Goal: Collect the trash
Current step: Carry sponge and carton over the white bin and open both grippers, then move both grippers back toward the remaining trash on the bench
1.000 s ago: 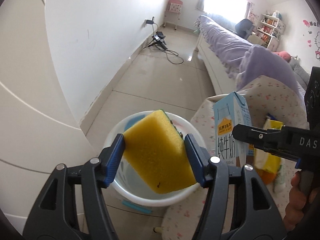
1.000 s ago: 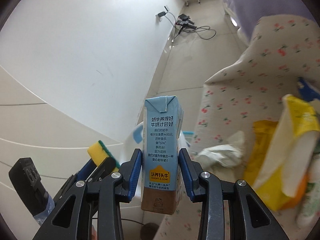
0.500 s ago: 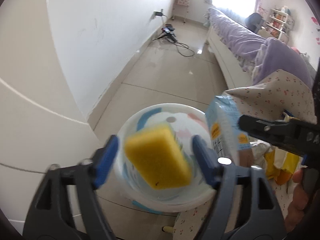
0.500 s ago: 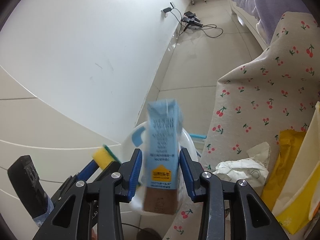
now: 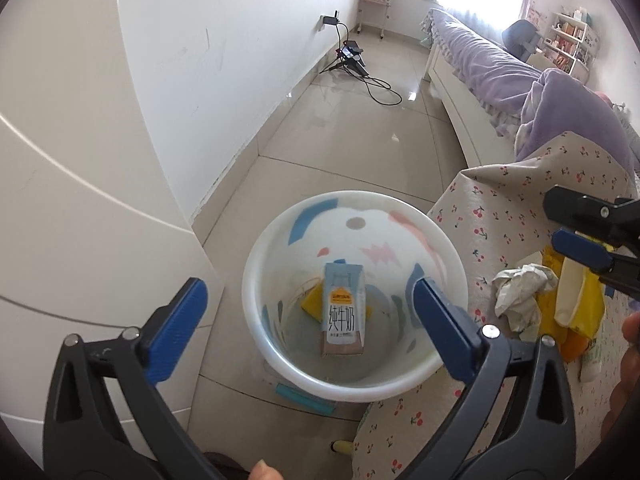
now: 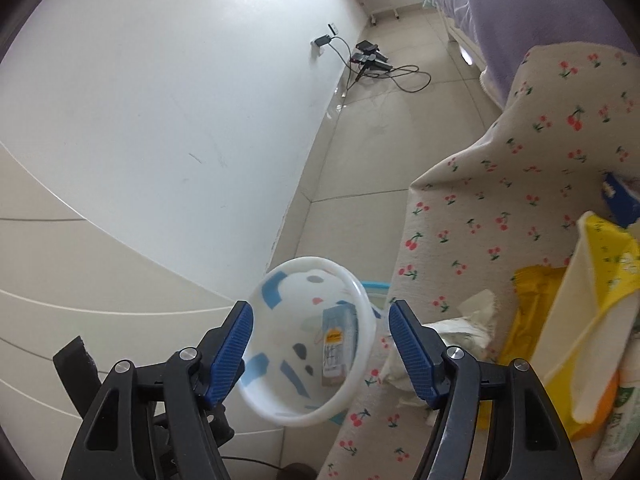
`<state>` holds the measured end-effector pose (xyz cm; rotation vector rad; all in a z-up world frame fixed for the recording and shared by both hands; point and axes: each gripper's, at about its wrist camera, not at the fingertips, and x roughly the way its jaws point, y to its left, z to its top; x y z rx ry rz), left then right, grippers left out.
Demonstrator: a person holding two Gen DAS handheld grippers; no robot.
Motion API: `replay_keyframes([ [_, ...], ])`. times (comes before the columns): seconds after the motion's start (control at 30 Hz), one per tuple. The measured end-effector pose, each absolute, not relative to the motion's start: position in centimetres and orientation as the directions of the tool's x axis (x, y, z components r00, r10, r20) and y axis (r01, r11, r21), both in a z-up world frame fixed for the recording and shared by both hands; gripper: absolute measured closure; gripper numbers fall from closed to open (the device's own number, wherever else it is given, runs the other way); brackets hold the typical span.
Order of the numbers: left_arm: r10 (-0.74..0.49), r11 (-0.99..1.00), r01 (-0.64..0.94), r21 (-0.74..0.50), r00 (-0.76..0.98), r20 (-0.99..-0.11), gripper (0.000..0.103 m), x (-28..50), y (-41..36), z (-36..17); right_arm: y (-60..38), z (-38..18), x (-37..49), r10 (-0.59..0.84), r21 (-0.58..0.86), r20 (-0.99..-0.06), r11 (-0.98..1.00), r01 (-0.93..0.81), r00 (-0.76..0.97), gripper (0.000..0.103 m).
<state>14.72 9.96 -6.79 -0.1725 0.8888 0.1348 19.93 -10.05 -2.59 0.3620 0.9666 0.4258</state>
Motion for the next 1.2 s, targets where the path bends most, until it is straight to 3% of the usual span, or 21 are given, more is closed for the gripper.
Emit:
replay_keyframes([
  [0.43,0.029,0.978,-0.18,-0.109,0.629,-0.777,0.001,12.9,8.5,-5.1,-14.4,-0.4,16.5,0.375,0.375,-0.773,0.921,-0.109,0.512,0.02],
  [0.77,-0.068,0.984,-0.083,-0.155,0.636,-0.769,0.0,10.9,5.9,-4.4,-18.8,-0.6,13.6,0.338,0.339,-0.809,0.937,-0.089,0.481,0.012],
  [0.9,-0.1,0.984,-0.044,-0.171,0.659,-0.746,0.0,10.5,4.5,-4.1,-20.7,-0.9,12.7,0.337,0.341,-0.811,0.937,-0.082,0.479,0.011],
  [0.97,-0.117,0.985,-0.016,-0.17,0.66,-0.742,0.0,10.3,3.6,-4.0,-21.8,-1.1,12.3,0.328,0.342,-0.808,0.938,-0.064,0.49,0.0],
  [1.2,-0.15,0.987,0.054,-0.154,0.671,-0.726,0.0,10.2,1.5,-4.7,-25.8,-2.1,11.2,0.245,0.28,-0.782,0.96,-0.028,0.573,0.0],
])
